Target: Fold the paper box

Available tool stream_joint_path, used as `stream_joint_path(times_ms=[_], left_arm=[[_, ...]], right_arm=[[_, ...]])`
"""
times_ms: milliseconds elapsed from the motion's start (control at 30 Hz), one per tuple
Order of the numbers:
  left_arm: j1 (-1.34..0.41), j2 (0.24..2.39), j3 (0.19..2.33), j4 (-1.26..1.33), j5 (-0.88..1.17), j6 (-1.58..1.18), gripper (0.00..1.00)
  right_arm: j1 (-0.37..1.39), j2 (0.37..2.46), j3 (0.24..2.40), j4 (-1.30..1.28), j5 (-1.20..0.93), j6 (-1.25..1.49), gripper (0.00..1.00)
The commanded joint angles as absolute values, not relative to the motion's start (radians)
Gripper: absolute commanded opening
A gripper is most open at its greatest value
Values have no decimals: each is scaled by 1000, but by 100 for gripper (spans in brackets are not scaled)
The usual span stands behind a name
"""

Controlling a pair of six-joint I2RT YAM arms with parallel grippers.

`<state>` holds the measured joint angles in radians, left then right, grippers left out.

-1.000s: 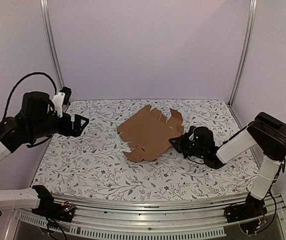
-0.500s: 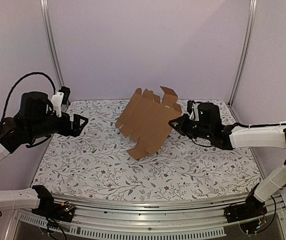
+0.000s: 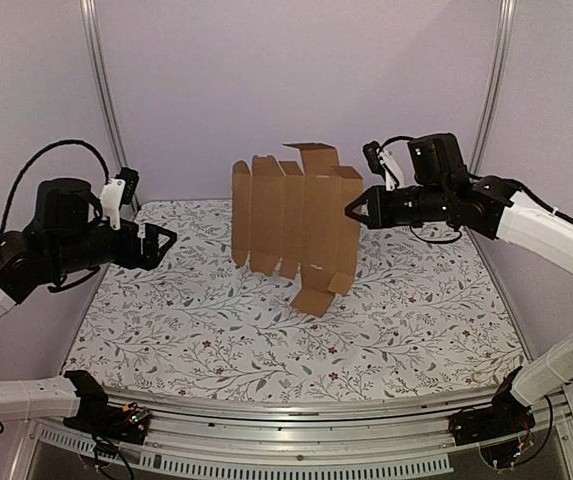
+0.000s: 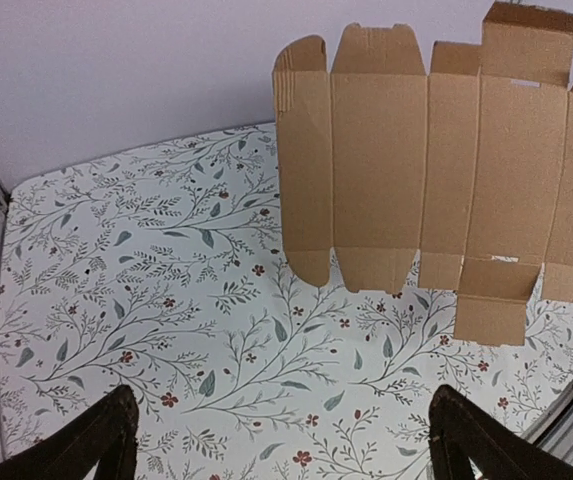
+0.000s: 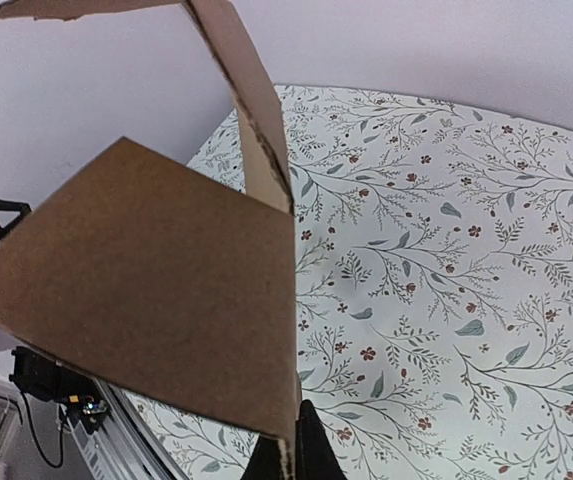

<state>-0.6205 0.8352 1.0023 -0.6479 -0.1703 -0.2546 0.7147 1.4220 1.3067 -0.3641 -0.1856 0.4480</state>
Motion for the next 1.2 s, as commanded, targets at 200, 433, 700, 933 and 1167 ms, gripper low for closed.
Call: stream_joint_path(times_ms=[200, 433, 700, 933, 1167], left_arm=[[-610, 951, 1213, -728, 53, -239, 100], [-651, 1039, 1342, -812, 166, -185, 100], [-793, 1159, 1441, -867, 12, -120, 99], [-920, 1246, 1472, -840, -173, -30, 99], [-1011, 1279, 1425, -721, -228, 108, 97]], right_arm=[[721, 1547, 1781, -1137, -246, -46, 0], [721, 1665, 2010, -1412, -288, -201, 0], [723, 1720, 2029, -1462, -377, -220, 0], [724, 1773, 2025, -1448, -359, -191, 0], [728, 1796, 2000, -1418, -359, -156, 0]])
